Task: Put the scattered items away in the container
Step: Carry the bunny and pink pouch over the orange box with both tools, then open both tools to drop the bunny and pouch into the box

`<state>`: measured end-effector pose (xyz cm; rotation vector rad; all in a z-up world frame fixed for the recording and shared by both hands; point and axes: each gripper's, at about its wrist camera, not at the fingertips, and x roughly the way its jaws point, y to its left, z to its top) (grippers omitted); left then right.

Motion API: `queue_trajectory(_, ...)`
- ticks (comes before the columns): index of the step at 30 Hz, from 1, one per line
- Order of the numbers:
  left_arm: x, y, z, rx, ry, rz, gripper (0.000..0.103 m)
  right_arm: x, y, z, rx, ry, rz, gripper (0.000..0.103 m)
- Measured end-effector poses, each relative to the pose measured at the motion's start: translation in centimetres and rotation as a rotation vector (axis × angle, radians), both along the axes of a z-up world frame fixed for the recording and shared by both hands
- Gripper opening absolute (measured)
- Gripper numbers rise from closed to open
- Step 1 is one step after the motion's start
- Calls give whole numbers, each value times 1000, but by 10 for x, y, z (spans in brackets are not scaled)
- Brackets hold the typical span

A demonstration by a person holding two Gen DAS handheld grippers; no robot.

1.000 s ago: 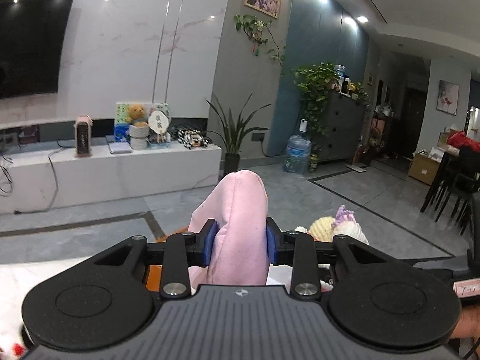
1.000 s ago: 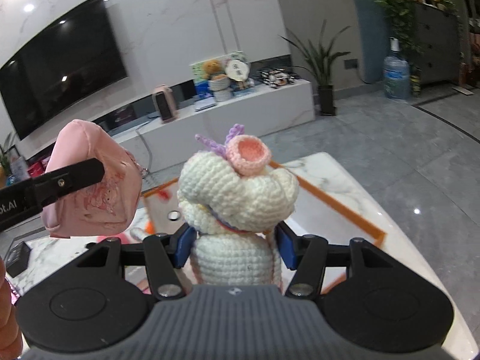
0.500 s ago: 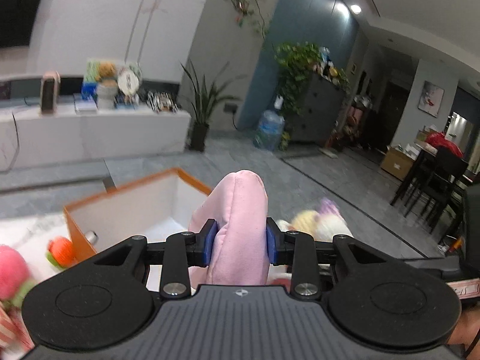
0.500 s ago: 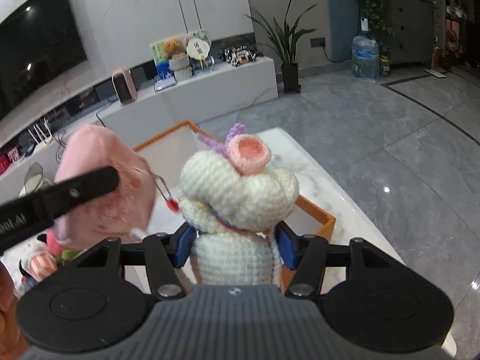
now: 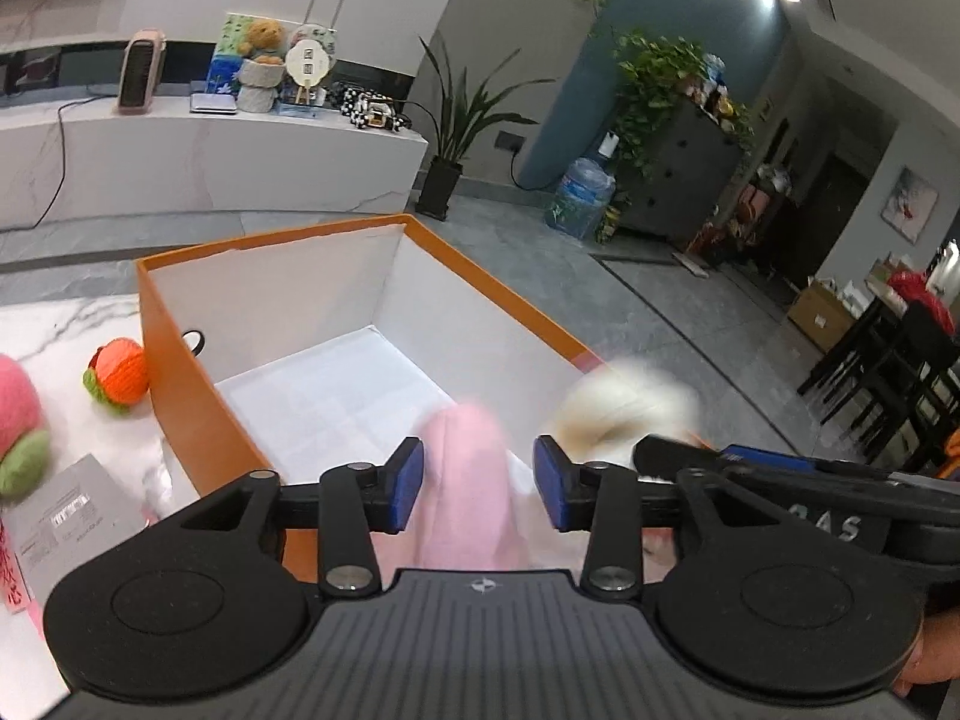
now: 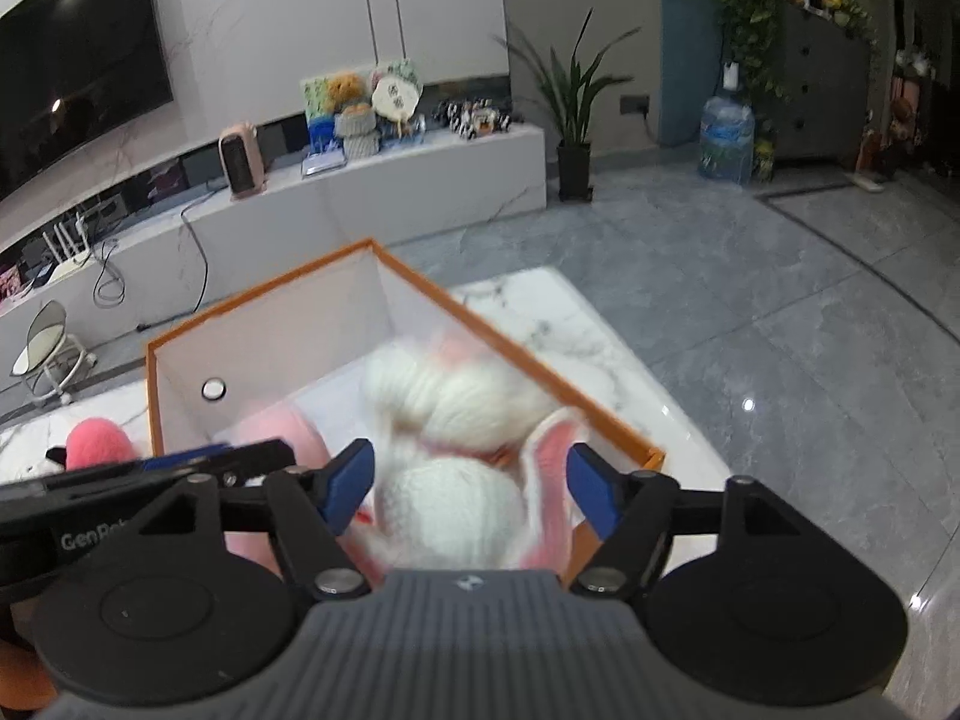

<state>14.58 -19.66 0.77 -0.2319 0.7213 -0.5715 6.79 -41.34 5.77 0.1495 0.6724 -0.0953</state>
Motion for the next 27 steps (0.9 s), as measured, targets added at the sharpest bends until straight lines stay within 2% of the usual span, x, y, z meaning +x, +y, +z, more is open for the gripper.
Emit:
queue_trajectory(1,1,4,0,-18,5,6,70,-1,-1,1,-1,-9,-5,74)
queue_trajectory(3,3,8,0,-43,9,15,78,-2,-2,2,7,-17,-11,74)
queue_trajectory(7,4,12,5,-67,-4,17,84,-1,-1,3,10,-21,-7,74)
queue_trajectory(18,-4,16,15,-82,-47,0,85,-2,4,7,12,-33,1,74)
queue_trajectory(27,-18,47,32,-74,-88,27,85,-5,18,14,23,-73,38,74)
